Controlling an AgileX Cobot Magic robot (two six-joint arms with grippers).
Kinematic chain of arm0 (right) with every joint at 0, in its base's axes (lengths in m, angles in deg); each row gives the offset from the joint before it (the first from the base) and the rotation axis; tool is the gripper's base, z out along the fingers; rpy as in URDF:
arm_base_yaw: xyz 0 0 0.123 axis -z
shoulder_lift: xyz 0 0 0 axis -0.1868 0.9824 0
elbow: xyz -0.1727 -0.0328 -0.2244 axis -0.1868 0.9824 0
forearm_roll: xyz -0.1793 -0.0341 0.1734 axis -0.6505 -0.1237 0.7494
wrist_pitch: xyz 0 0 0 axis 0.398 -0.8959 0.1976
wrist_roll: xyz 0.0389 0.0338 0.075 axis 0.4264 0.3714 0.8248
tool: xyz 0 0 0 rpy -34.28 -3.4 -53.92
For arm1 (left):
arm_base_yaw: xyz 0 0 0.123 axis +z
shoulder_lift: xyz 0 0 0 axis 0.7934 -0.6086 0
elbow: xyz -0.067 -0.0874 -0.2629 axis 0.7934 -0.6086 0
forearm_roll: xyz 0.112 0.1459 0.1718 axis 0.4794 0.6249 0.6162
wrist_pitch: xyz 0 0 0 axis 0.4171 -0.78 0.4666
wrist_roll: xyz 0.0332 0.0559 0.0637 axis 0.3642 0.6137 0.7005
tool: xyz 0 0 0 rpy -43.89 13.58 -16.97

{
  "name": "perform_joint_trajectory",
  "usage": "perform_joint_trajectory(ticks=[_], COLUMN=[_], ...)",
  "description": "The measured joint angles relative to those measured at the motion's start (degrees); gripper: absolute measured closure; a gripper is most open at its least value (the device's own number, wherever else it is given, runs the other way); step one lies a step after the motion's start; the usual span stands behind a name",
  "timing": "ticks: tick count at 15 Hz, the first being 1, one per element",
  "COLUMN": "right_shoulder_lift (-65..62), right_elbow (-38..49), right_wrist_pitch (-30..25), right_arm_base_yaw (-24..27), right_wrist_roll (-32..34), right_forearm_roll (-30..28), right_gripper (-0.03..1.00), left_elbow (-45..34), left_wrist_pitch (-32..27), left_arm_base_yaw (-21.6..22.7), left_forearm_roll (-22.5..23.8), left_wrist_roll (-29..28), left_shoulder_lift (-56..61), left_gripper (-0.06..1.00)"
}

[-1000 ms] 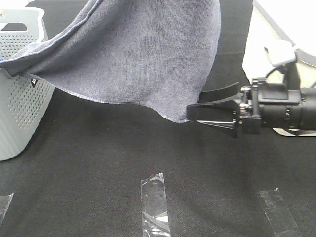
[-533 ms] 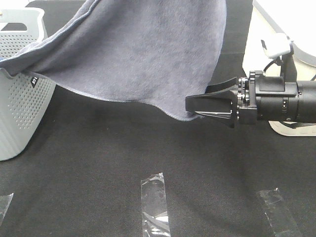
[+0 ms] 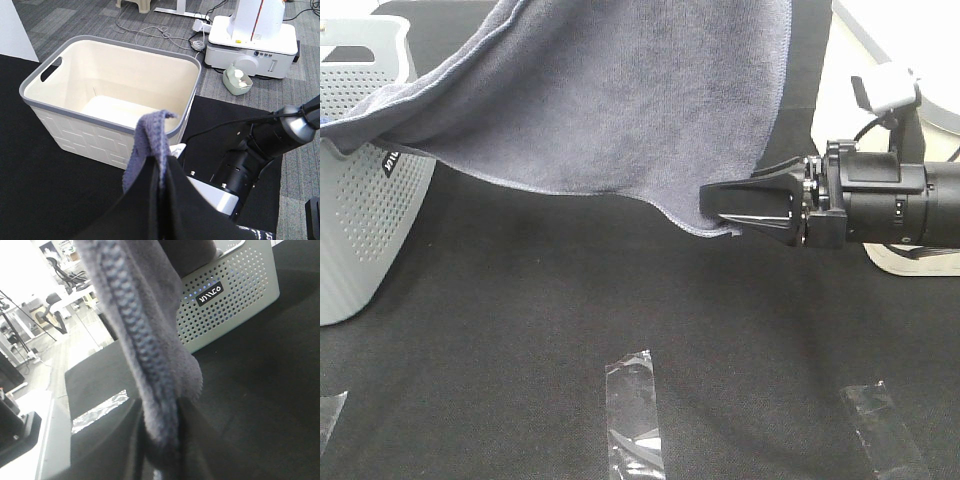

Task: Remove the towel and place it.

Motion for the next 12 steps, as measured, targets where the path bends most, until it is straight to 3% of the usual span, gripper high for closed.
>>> perform_joint_trajectory(ticks=[1, 2, 3, 6, 8, 9, 10, 12], right_shoulder_lift=[0.0, 0.0, 0.0, 0.0, 0.0, 0.0, 0.1, -0.4], right_elbow=[0.0, 0.0, 0.0, 0.0, -1.5, -3.6, -8.1, -15.1], right_wrist_pitch=[-0.1, -0.1, -0.1, -0.1, 0.0, 0.1, 0.4, 1.5], right_arm_base_yaw=[0.0, 0.0, 0.0, 0.0, 0.0, 0.0, 0.0, 0.0], right_wrist_roll=[1.1, 1.1, 3.6, 11.1, 22.5, 29.7, 43.0, 59.8], right_forearm_roll=[0.0, 0.0, 0.0, 0.0, -0.4, -2.3, -8.8, -20.8], right_gripper=[0.84, 0.84, 0.97, 0.97, 0.97, 0.97, 0.97, 0.97], left_elbow=[0.0, 0.0, 0.0, 0.0, 0.0, 0.0, 0.0, -0.1], left_wrist_pitch=[0.0, 0.0, 0.0, 0.0, 0.8, 2.2, 3.7, 6.2], left_arm_base_yaw=[0.0, 0.0, 0.0, 0.0, 0.0, 0.0, 0.0, 0.0], left_forearm_roll=[0.0, 0.0, 0.1, 1.2, 5.1, 11.5, 17.9, 31.0], left_wrist_roll=[0.0, 0.0, 0.0, -2.8, -8.8, -16.1, -22.1, -31.2], left_shoulder_lift=[0.0, 0.0, 0.0, -0.4, -1.9, -3.7, -5.0, -7.2], left_gripper=[0.94, 0.94, 0.94, 0.94, 0.94, 0.94, 0.94, 0.94])
